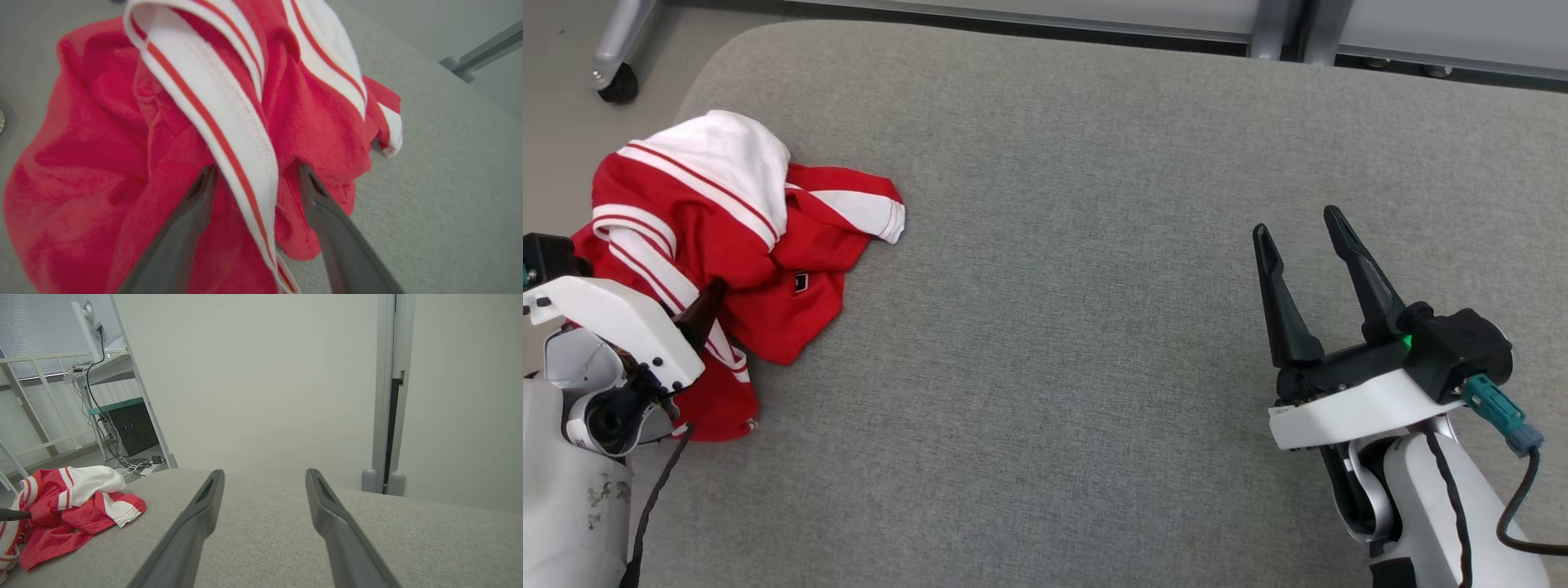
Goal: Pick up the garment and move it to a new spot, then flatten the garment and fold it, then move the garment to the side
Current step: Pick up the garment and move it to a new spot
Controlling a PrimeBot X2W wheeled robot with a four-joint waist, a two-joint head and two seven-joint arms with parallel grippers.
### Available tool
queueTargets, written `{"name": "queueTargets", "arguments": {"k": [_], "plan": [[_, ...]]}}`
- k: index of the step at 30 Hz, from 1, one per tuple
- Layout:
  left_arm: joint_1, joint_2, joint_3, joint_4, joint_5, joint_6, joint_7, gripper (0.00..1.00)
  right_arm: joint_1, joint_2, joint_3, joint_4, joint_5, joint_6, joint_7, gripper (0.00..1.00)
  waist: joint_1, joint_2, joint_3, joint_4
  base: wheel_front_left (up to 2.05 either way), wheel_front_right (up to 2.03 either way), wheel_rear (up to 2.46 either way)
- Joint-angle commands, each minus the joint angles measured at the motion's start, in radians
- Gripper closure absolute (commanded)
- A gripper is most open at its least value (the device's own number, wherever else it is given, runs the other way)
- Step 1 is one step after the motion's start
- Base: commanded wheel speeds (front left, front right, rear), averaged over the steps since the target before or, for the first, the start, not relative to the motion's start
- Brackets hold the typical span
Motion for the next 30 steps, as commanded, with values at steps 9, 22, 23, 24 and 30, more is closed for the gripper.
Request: {"name": "queueTargets", "arguments": {"k": [9, 22, 23, 24, 30], "plan": [[-0.039, 0.039, -0.057, 0.111, -0.052, -0.001, -0.020, 1.00, -0.031, -0.002, 0.003, 0.004, 0.004, 0.002, -0.005, 0.00, 0.0000, 0.0000, 0.025, -0.035, 0.00, 0.00, 0.00], [-0.006, 0.171, -0.204, -0.008, -0.074, -0.001, -0.114, 1.00, 0.036, 0.024, -0.001, 0.019, 0.027, 0.002, -0.005, 0.00, 0.0000, 0.0000, -0.133, -0.033, 0.00, 0.00, 0.00], [-0.004, 0.183, -0.214, -0.030, -0.075, -0.001, -0.113, 1.00, 0.045, 0.026, -0.003, 0.019, 0.029, 0.002, -0.005, 0.00, 0.0000, 0.0000, -0.150, -0.035, 0.00, 0.00, 0.00], [-0.003, 0.193, -0.225, -0.058, -0.076, -0.001, -0.112, 1.00, 0.054, 0.029, -0.004, 0.020, 0.031, 0.002, -0.005, 0.00, 0.0000, 0.0000, -0.165, -0.037, 0.00, 0.00, 0.00], [-0.016, 0.226, -0.269, -0.249, -0.088, -0.001, -0.094, 1.00, 0.094, 0.037, -0.011, 0.019, 0.044, 0.002, -0.005, 0.00, 0.0000, 0.0000, -0.236, -0.062, 0.00, 0.00, 0.00]]}}
